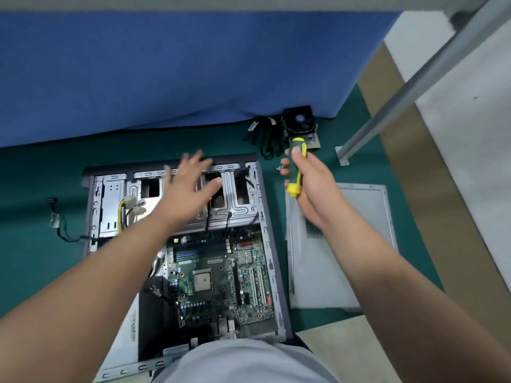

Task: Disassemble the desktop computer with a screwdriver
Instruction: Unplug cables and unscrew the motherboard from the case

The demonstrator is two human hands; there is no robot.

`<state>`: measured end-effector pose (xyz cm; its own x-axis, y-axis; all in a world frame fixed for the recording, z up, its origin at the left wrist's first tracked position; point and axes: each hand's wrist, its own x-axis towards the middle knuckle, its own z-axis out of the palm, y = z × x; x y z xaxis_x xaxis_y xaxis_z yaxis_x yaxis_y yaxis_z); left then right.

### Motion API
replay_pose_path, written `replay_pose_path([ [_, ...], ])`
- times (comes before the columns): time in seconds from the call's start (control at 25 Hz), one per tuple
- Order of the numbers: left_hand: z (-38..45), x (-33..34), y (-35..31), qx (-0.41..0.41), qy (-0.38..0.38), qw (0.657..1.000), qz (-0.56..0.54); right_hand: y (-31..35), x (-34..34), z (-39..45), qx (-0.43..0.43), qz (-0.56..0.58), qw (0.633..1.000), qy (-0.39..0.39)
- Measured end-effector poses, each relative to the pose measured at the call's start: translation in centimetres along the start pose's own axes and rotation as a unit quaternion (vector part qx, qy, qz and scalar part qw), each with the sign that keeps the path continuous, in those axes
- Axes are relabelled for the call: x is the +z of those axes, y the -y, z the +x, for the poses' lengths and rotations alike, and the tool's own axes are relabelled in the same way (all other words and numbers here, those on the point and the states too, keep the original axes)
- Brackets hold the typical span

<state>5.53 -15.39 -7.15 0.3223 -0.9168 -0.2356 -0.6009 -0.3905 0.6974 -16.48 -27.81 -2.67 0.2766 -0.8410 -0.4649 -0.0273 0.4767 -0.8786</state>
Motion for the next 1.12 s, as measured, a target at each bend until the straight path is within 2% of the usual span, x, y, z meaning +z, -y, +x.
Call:
replay_pose_path([
  [0.08, -4.4, 1.1, -1.9, 0.055, -0.004, 0.992, -0.115, -0.2, 1.6, -3.8, -0.012, -0.003, 1.0, 0.02],
  [0.2, -11.9, 3.2, -3.4, 0.061, 0.083, 0.973, -0.208, -1.7, 4.3, -8.0, -0.024, 0.044, 0.998, 0.048],
  [0.4, -17.0, 2.8, 0.9, 0.034, 0.014, 0.978, -0.207, -5.1, 7.1, -11.6, -0.069, -0.058, 0.995, 0.034],
  [0.56, -17.9, 0.0, 5.9, 0.042, 0.034, 0.992, -0.115, -6.6, 8.2, -13.7, -0.113, -0.254, 0.958, 0.07],
  [0.68, -17.6, -1.6, 8.1, 0.087, 0.056, 0.994, -0.019, -7.5, 9.4, -15.3, -0.154, -0.284, 0.945, 0.048],
  [0.72, -17.4, -2.1, 8.8, 0.107, 0.04, 0.993, 0.012, -7.9, 9.6, -15.9, -0.177, -0.286, 0.941, 0.032],
  [0.8, -16.7, -3.0, 10.3, 0.139, -0.039, 0.986, 0.087, -8.5, 10.2, -16.8, -0.227, -0.298, 0.927, -0.002],
  [0.88, -15.9, -3.8, 11.8, 0.123, -0.107, 0.972, 0.168, -9.6, 10.9, -17.2, -0.241, -0.318, 0.917, -0.026],
  [1.04, -15.2, -3.3, 13.4, 0.048, -0.083, 0.962, 0.257, -13.0, 12.5, -16.9, -0.212, -0.381, 0.9, 0.002],
  [1.12, -15.0, -2.6, 13.8, 0.031, -0.098, 0.955, 0.28, -14.4, 12.9, -16.2, -0.211, -0.406, 0.889, 0.023],
])
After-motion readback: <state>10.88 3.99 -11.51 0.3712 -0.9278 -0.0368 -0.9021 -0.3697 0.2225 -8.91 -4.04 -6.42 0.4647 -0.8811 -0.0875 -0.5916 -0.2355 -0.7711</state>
